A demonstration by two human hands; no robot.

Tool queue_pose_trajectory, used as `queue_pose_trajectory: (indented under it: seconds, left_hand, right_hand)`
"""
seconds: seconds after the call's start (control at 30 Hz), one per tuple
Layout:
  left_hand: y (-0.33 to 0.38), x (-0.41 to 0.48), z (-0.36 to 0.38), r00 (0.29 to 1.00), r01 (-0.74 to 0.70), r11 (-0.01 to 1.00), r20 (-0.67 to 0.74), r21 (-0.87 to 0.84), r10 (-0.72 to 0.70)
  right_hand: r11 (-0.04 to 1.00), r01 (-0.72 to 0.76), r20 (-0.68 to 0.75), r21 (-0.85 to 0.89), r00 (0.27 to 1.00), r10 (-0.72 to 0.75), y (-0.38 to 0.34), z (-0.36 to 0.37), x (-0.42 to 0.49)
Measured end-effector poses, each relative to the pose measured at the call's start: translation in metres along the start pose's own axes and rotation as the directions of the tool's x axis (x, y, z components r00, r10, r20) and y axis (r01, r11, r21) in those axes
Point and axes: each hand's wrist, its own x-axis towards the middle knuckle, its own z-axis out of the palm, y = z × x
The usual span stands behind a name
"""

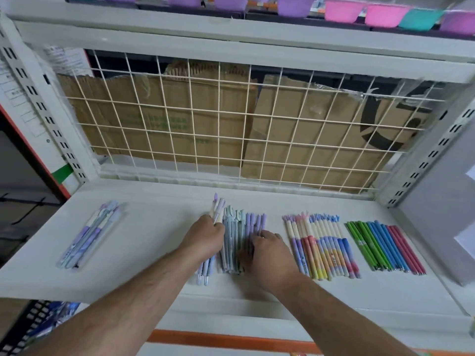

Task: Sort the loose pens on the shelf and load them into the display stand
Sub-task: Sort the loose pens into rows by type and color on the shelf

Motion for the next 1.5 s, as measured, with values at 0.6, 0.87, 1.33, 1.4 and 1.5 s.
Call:
queue_pose_trajectory:
  seconds: [0.6, 0.87, 1.33, 1.4, 1.5]
  left_hand:
    - [0.019, 0.007, -0.006, 0.967, 0.232, 0.743, 0.228, -0.628, -0.109]
    - [0.042, -0.007, 0.032, 0.932, 0.261, 0.763, 0.361, -0.592, -0.039]
    - [0.037, -0.001, 0.039, 0.929, 0.321, 0.684, 0.359, -0.655, -0.093]
    - [0.036, 0.000, 0.039, 0.929, 0.314, 0.693, 0.360, -0.649, -0.084]
    - [0.034, 0.001, 0.040, 0.934, 0.298, 0.695, 0.349, -0.654, -0.071]
  right_hand:
    - [0.774, -0.137, -0.049, 0.618, 0.976, 0.212, -0.017, -0.041, -0.006]
    - [0.583, -0.241, 0.066, 0.776, 0.950, 0.305, 0.006, -0.051, -0.018]
    - [0.934, -0.355, 0.022, 0.025, 0.935, 0.355, 0.042, -0.041, -0.009]
    - [0.927, -0.374, 0.026, -0.022, 0.927, 0.375, 0.041, -0.041, -0.008]
    - [0.912, -0.410, 0.026, -0.006, 0.912, 0.410, 0.040, -0.042, -0.008]
